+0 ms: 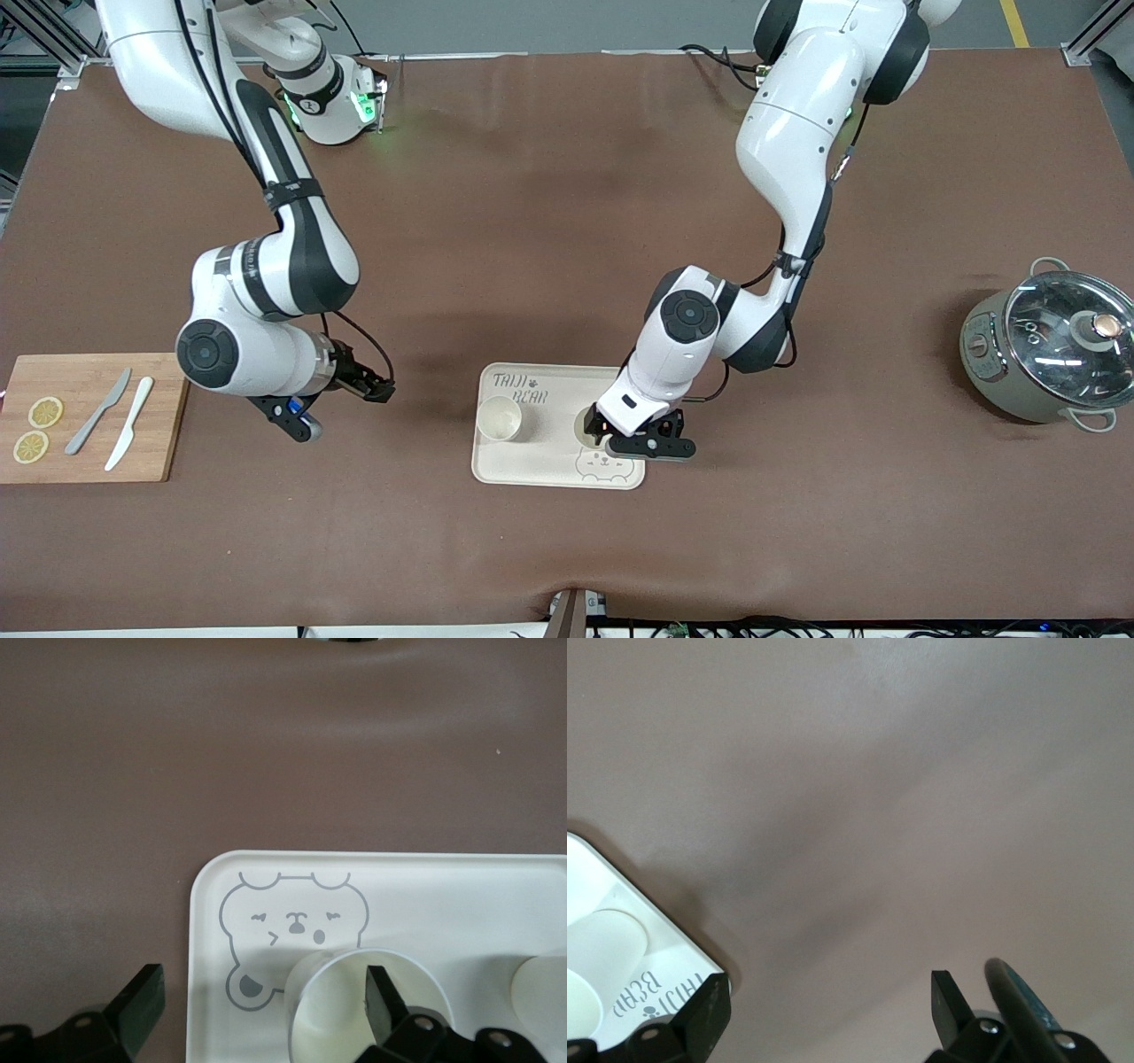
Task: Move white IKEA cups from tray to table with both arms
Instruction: 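Reach the right gripper toward the other white cup on the tray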
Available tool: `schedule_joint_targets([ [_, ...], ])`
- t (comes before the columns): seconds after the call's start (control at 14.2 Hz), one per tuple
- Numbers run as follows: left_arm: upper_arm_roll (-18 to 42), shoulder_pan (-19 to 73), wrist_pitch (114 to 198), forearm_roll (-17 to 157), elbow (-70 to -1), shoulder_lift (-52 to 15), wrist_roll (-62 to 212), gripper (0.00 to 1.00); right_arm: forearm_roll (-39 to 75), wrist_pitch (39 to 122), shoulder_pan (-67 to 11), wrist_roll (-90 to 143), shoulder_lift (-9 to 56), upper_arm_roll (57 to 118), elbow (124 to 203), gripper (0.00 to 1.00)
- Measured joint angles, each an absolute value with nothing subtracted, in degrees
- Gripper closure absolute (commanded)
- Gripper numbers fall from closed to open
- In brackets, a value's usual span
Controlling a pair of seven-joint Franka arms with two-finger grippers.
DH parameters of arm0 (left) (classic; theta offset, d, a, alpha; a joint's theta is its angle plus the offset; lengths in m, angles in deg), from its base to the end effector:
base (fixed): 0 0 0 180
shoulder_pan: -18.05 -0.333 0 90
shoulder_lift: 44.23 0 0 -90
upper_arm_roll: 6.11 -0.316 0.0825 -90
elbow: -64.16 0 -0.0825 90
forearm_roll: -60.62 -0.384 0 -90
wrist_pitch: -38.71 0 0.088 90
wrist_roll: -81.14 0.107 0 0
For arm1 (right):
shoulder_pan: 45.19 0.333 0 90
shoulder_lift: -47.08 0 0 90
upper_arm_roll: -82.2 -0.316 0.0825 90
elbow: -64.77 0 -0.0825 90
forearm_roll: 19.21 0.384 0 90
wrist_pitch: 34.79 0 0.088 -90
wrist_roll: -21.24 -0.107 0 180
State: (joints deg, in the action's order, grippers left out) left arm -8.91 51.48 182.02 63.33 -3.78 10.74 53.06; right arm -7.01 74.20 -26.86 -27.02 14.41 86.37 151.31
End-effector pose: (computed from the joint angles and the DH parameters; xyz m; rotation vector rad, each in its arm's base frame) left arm 0.6761 -0.4147 0.2384 2.9315 -0.0582 0.4621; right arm 0.6574 0.1892 0.3198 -2.9065 1.0190 0.3560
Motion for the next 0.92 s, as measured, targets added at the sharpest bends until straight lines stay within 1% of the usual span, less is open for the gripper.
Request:
schedule_joint_targets([
  [0.28,-8.91,51.72,182.08,63.33,-3.79,11.43,53.05,0.00,-6.48,74.81,-25.77,-30.81,13.49,86.35,151.30,0.00],
  [0.57,-8.95,52.61,181.84,63.33,-3.87,11.65,53.05,0.00,-0.34,77.08,-24.08,-32.32,13.09,86.34,151.29,0.00],
  [0.92,-9.36,52.86,181.44,63.33,-4.04,11.66,53.04,0.00,0.21,79.50,-22.85,-36.29,13.08,86.34,151.11,0.00],
])
